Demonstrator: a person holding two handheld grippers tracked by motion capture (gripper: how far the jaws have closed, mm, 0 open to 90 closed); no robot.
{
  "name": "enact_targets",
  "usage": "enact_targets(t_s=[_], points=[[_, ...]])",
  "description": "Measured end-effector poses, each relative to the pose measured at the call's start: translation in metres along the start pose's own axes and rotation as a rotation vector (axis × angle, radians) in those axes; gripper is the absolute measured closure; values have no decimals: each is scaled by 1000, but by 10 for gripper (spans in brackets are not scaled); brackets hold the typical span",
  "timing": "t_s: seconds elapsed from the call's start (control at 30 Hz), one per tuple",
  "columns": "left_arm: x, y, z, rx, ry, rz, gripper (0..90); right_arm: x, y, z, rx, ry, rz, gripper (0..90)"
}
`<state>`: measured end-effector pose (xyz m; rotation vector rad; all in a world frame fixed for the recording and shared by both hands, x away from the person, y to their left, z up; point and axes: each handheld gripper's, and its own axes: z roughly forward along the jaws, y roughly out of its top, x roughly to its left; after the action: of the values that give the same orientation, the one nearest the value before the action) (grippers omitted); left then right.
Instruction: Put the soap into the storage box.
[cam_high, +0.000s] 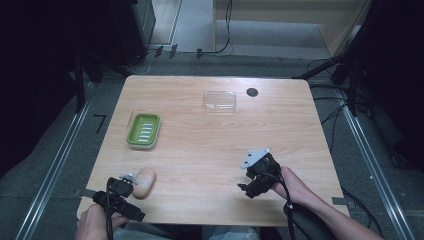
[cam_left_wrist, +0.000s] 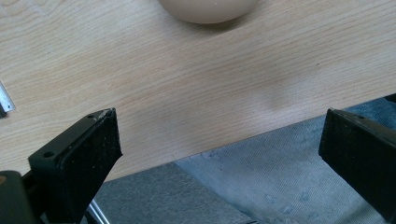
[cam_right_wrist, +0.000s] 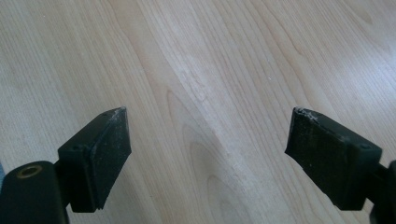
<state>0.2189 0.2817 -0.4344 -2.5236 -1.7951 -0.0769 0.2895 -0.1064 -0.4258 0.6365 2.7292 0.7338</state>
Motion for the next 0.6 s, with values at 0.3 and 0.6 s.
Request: enact_targets(t_s=[0.3, 0.6], points=[[-1, 0, 0, 4, -6, 2, 0, 1, 2, 1, 3, 2, -2, 140], [-2, 3, -6, -26, -21, 3, 0, 2, 2, 1, 3, -2, 7, 140]])
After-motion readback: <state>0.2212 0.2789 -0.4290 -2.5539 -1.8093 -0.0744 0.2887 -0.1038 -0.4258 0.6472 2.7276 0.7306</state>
